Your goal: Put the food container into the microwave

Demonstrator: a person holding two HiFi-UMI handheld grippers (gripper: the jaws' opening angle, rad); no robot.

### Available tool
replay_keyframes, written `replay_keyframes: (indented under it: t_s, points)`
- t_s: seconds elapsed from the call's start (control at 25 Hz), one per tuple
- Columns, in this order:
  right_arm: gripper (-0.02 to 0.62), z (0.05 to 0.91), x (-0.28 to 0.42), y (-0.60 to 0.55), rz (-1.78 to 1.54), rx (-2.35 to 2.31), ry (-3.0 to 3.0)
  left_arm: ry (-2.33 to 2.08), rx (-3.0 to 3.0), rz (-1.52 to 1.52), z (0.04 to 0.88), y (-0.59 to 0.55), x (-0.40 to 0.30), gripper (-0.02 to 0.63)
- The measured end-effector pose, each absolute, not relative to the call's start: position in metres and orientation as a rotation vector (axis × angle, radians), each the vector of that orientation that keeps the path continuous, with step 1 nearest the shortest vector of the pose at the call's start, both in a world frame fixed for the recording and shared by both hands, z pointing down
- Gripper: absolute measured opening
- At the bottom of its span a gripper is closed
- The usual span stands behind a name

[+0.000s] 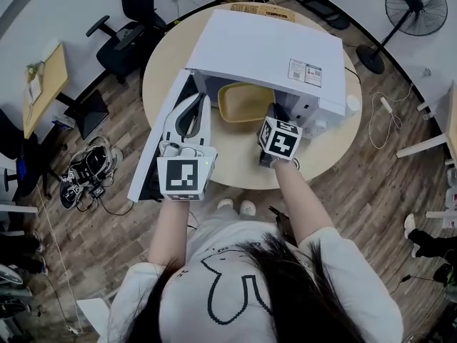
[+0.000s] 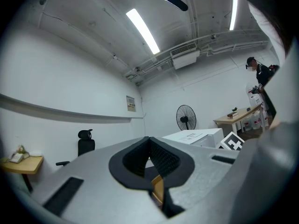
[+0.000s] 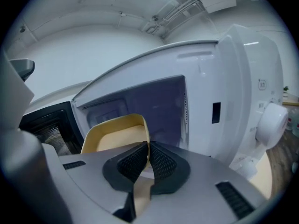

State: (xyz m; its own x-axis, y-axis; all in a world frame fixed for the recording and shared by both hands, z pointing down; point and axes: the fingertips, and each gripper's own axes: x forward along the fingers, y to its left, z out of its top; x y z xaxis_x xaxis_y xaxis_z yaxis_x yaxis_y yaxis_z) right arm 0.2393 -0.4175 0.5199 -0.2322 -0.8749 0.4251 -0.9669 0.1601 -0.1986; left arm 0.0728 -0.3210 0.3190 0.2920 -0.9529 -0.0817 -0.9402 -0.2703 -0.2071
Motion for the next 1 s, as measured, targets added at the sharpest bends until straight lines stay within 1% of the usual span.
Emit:
replay_keyframes:
  t_s: [0.36, 1.0]
  points:
    - [0.038, 0.534, 0.237, -0.437, 0.741, 1.912, -2.176, 1.692, -2.382, -0.073, 0.321, -0.327, 0.066, 0.009]
    - [0.038, 0.548, 0.251, -0.48, 0.805, 2.116, -2.076, 1.655, -2.401, -0.112, 0.338, -0.335, 0.068, 0.009]
